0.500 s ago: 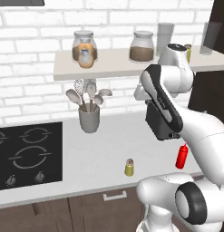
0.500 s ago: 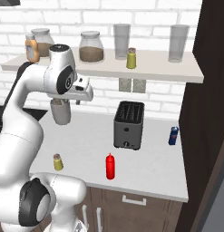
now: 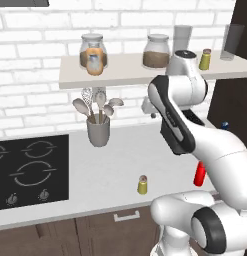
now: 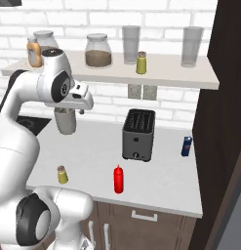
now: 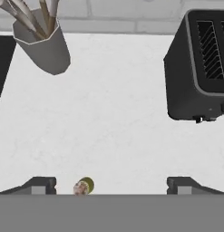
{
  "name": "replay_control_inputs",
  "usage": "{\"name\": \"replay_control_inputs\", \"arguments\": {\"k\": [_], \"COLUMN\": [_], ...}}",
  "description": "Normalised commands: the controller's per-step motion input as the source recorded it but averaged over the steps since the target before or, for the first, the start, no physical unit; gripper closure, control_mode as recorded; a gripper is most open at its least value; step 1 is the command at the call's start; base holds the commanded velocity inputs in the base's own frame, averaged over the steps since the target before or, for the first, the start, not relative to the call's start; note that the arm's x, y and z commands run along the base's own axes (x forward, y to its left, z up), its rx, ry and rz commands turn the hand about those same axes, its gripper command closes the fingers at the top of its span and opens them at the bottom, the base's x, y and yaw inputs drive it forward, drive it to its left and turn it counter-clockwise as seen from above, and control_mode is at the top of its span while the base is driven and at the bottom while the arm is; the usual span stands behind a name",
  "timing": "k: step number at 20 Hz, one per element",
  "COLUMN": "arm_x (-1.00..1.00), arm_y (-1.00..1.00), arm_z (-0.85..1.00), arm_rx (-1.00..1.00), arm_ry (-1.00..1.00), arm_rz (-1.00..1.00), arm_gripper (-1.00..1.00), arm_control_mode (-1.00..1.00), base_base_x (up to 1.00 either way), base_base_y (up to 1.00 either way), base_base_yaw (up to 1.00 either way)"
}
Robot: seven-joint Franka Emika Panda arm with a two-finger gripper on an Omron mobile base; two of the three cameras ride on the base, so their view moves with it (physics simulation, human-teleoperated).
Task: Put the shaker and condiment bottle from the counter next to their counterparts in the cabinet.
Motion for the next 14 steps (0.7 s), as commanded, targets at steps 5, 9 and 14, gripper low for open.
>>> {"name": "replay_control_inputs", "arguments": {"k": [5,9,14], "arm_x": [0.0,0.0,0.0], "arm_y": [0.24,0.15,0.14], "arm_z": [-0.03,-0.09,-0.15], "arm_rx": [-0.12,-0.15,-0.07], "arm_ry": [-0.03,-0.06,-0.09], "arm_rz": [-0.26,-0.46,-0.54], "arm_gripper": [-1.0,-1.0,-1.0], "arm_control_mode": [-1.0,-1.0,-1.0], "base_base_x": [0.0,0.0,0.0], "base_base_y": [0.0,0.0,0.0], "base_base_yaw": [0.0,0.0,0.0]}}
